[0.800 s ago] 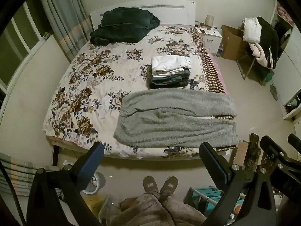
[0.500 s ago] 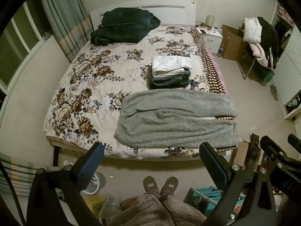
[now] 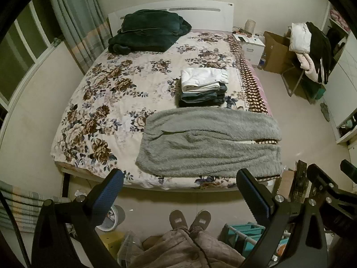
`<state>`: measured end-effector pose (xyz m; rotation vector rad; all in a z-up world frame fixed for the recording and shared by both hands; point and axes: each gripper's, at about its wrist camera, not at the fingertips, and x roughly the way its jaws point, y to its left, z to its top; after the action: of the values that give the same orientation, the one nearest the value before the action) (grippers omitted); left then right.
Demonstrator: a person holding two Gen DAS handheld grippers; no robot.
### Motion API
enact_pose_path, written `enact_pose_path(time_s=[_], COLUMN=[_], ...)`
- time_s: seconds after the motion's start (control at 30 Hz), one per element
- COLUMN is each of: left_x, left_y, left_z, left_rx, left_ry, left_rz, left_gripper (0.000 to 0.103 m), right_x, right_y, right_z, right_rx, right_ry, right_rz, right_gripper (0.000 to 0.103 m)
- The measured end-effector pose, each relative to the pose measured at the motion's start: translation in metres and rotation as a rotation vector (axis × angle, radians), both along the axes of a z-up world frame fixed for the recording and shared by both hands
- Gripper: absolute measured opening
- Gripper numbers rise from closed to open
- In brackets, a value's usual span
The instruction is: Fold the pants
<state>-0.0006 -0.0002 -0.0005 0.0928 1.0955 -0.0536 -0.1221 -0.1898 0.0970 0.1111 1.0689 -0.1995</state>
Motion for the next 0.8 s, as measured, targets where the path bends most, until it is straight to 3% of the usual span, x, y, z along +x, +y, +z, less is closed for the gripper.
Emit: enact_pose_path(time_s=[0.8], left_x=[0.0027], left_y=[-0.002], left_z=[0.0027], left_rx=[-0.004], left_ry=[0.002], left_rz=[0.0], left_gripper=[0.103], right_x=[0.0036], right_y=[0.0099], right_z=[0.0015], right_rx=[-0.024], right_ry=[0.004], right_rz=[0.011], right_gripper=[0.103])
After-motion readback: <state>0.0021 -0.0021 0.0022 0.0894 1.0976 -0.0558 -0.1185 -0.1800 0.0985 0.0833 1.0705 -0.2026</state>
